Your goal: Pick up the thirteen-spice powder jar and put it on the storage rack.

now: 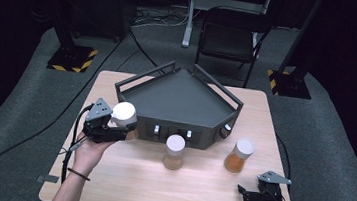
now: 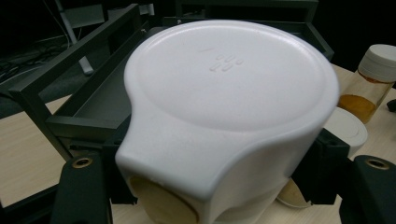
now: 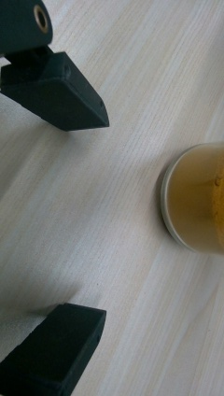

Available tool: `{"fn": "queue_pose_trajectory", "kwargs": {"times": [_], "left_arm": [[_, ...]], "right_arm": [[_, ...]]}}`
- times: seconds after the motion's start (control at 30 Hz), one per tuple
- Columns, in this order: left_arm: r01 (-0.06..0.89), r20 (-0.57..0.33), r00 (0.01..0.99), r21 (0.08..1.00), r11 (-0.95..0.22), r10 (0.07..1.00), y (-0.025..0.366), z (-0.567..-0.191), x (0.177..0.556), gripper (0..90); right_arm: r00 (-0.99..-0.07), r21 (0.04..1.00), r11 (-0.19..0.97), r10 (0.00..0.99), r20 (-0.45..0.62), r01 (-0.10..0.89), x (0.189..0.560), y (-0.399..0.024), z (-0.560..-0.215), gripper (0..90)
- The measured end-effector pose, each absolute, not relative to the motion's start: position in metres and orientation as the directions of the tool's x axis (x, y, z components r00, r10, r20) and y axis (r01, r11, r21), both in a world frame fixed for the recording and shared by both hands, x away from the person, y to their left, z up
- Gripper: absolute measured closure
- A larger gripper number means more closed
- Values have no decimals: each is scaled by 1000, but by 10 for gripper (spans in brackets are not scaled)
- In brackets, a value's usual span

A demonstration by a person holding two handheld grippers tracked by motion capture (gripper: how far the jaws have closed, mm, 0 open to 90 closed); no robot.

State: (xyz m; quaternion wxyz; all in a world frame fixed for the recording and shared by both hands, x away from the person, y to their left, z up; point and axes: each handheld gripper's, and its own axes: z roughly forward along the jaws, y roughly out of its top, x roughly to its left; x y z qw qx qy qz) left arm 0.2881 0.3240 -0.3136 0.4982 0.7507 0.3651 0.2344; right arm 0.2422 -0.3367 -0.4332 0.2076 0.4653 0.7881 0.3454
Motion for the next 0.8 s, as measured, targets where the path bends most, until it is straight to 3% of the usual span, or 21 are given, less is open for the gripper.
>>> {"fn": "queue_pose_trajectory", "kwargs": {"times": [0.8], "left_arm": [[300, 0, 620, 924, -237, 785, 316, -287, 306, 302]], "right_arm": [[-481, 738, 328, 877, -6, 590, 242, -337, -433, 66]]}}
